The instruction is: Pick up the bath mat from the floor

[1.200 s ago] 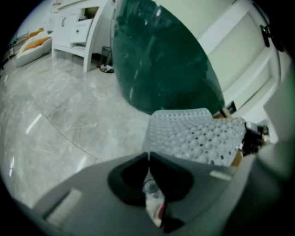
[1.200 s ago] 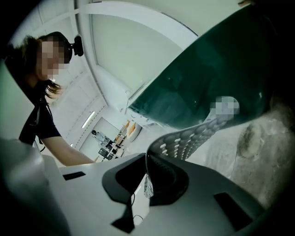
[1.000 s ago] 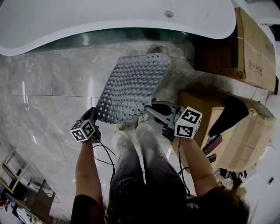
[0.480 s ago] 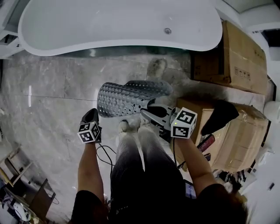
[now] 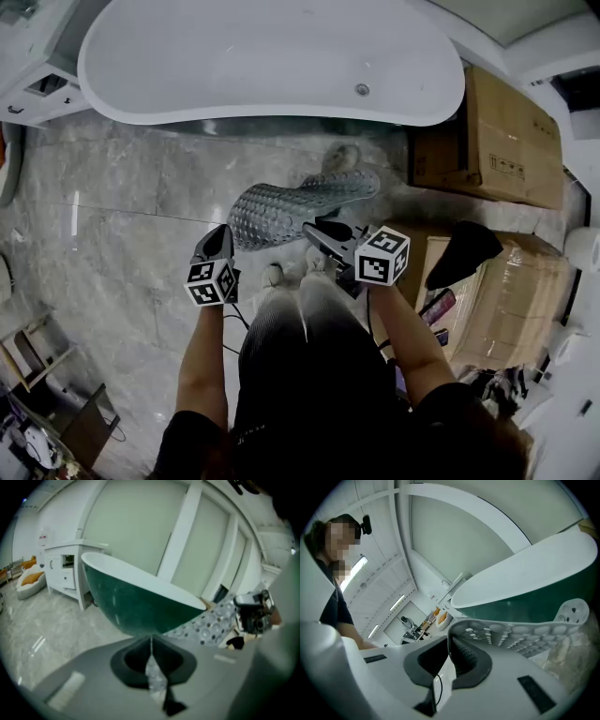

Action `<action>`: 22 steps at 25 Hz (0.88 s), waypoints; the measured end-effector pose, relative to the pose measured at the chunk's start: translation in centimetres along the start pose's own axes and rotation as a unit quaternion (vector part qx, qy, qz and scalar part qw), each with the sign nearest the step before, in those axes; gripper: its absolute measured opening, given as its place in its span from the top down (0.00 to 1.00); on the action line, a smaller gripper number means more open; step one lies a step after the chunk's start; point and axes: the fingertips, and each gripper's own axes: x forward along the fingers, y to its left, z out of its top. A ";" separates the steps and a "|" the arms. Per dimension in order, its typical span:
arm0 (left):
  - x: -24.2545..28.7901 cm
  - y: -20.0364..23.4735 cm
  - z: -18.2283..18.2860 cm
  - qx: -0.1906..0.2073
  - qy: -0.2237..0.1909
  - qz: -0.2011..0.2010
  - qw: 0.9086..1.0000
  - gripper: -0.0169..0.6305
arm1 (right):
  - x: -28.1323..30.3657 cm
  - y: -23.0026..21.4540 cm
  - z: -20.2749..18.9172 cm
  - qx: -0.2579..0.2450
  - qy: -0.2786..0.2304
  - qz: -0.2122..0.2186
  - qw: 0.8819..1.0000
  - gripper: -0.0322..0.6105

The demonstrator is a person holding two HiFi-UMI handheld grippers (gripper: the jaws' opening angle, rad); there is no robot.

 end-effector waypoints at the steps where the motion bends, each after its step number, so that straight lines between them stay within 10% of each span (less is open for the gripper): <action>1: -0.5 -0.8 0.9 -0.005 -0.010 -0.002 1.000 0.96 | -0.2 0.2 0.1 -0.002 0.000 -0.002 1.000 0.93; 22: -6.9 -7.2 11.2 0.035 -0.080 -0.077 0.993 0.96 | 0.3 4.5 3.1 -0.048 0.019 -0.047 0.998 0.92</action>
